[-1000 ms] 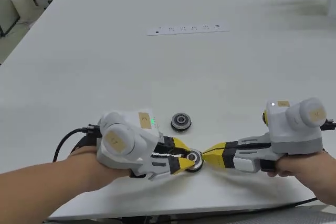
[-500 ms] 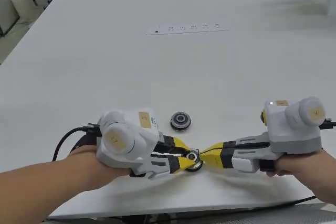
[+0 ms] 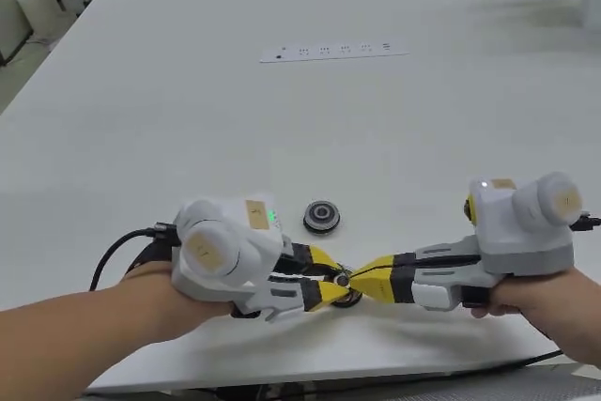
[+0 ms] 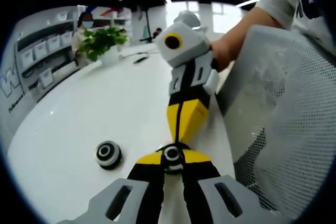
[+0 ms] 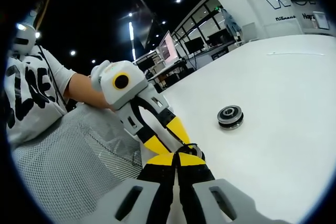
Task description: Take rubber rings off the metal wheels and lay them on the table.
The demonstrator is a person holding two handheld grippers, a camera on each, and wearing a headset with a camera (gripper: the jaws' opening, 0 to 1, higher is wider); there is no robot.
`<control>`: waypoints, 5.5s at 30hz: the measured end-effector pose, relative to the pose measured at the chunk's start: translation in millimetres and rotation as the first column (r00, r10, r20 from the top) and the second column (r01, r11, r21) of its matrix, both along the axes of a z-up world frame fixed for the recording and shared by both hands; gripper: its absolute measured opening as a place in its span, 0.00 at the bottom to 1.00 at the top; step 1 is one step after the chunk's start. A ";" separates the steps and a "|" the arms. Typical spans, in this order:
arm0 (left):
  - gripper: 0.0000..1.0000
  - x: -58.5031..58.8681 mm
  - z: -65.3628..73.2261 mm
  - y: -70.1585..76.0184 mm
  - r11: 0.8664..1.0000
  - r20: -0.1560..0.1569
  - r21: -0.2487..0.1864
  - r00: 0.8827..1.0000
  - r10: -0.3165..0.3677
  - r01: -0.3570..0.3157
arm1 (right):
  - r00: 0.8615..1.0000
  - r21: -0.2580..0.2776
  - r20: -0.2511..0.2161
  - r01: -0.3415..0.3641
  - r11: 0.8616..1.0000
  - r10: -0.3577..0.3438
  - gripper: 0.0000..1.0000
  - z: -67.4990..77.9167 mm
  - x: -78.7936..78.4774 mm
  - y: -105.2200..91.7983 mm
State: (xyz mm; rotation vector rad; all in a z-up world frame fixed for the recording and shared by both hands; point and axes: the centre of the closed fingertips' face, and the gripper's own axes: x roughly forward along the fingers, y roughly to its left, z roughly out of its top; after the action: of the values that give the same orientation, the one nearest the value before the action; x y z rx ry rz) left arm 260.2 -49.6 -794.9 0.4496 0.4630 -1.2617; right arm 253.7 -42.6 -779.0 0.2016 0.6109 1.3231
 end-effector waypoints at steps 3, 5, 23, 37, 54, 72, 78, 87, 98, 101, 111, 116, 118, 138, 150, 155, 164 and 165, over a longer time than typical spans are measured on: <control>0.12 -0.1 0.1 0.2 1.000 0.006 -0.009 1.000 -0.005 0.005 | 1.000 -0.014 0.016 0.022 1.000 -0.021 0.00 -2.5 5.0 -4.1; 0.13 -0.7 1.0 -0.5 1.000 0.001 -0.018 1.000 -0.004 0.004 | 0.999 -0.016 0.016 0.028 0.999 -0.027 0.00 -3.2 6.4 -4.9; 0.24 -8.2 8.4 9.3 0.998 -0.028 -0.017 0.998 -0.060 0.060 | 0.999 -0.011 0.030 0.021 1.000 -0.021 0.00 0.9 10.1 -4.5; 0.38 -9.9 27.6 30.0 0.997 -0.054 -0.068 0.998 -0.029 0.026 | 0.999 -0.001 0.051 0.003 1.000 -0.003 0.00 12.2 18.2 -2.8; 0.47 -1.1 31.2 66.8 0.994 -0.069 -0.078 0.995 0.070 -0.075 | 0.993 -0.023 0.090 -0.078 0.997 0.080 0.00 22.4 22.3 15.6; 0.60 6.9 34.0 95.6 0.980 -0.080 -0.092 0.982 0.171 -0.179 | 0.980 -0.043 0.113 -0.161 0.986 0.165 0.00 22.7 26.0 39.4; 0.63 7.8 35.7 98.5 0.976 -0.081 -0.095 0.979 0.187 -0.195 | 0.977 -0.059 0.116 -0.174 0.983 0.180 0.00 16.1 26.5 45.6; 0.63 7.9 36.1 102.1 0.974 -0.085 -0.095 0.976 0.199 -0.206 | 0.974 -0.101 0.101 -0.191 0.976 0.201 0.00 -1.7 25.3 53.2; 0.63 6.9 35.5 104.8 0.972 -0.088 -0.093 0.975 0.206 -0.214 | 0.965 -0.169 0.166 -0.177 0.970 0.205 0.00 -11.1 34.2 50.5; 0.63 6.3 34.9 105.0 0.972 -0.088 -0.092 0.975 0.206 -0.214 | 0.965 -0.174 0.171 -0.170 0.970 0.200 0.04 -12.5 36.1 49.4; 0.63 6.0 34.6 104.8 0.974 -0.088 -0.089 0.975 0.203 -0.211 | 0.963 -0.179 0.190 -0.157 0.971 0.191 0.19 -13.1 37.6 48.1; 0.63 6.2 35.9 100.7 0.976 -0.087 -0.090 0.977 0.193 -0.200 | 0.967 -0.147 0.196 -0.137 0.980 0.164 0.21 -2.8 39.4 44.0; 0.63 6.3 36.5 98.4 0.977 -0.086 -0.090 0.979 0.186 -0.194 | 0.968 -0.137 0.198 -0.129 0.982 0.155 0.21 0.8 39.7 41.9; 0.60 6.9 38.7 61.2 0.990 -0.088 -0.095 0.992 0.093 -0.101 | 0.968 -0.112 0.214 -0.108 0.988 0.130 0.25 15.8 31.0 7.6; 0.57 4.1 32.4 39.8 0.995 -0.100 -0.096 0.995 0.031 -0.040 | 0.970 -0.146 0.195 -0.115 0.983 0.142 0.24 0.6 16.6 -8.1; 0.55 1.4 28.5 34.2 0.996 -0.106 -0.089 0.994 0.014 -0.023 | 0.971 -0.154 0.188 -0.118 0.981 0.147 0.24 -5.0 12.1 -9.1; 0.52 -2.2 18.5 23.0 0.997 -0.122 -0.082 0.993 -0.002 -0.008 | 0.971 -0.175 0.184 -0.118 0.978 0.150 0.23 -15.5 6.6 -10.7; 0.51 -2.3 17.7 22.4 0.997 -0.123 -0.081 0.992 -0.004 -0.006 | 0.971 -0.176 0.183 -0.119 0.977 0.151 0.23 -16.0 6.0 -10.7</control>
State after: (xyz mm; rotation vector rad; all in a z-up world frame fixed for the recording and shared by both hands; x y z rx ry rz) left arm 258.0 -27.2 -777.2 0.3042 0.5138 -1.3070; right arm 259.7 -53.2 -795.0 -0.1060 0.5705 1.3968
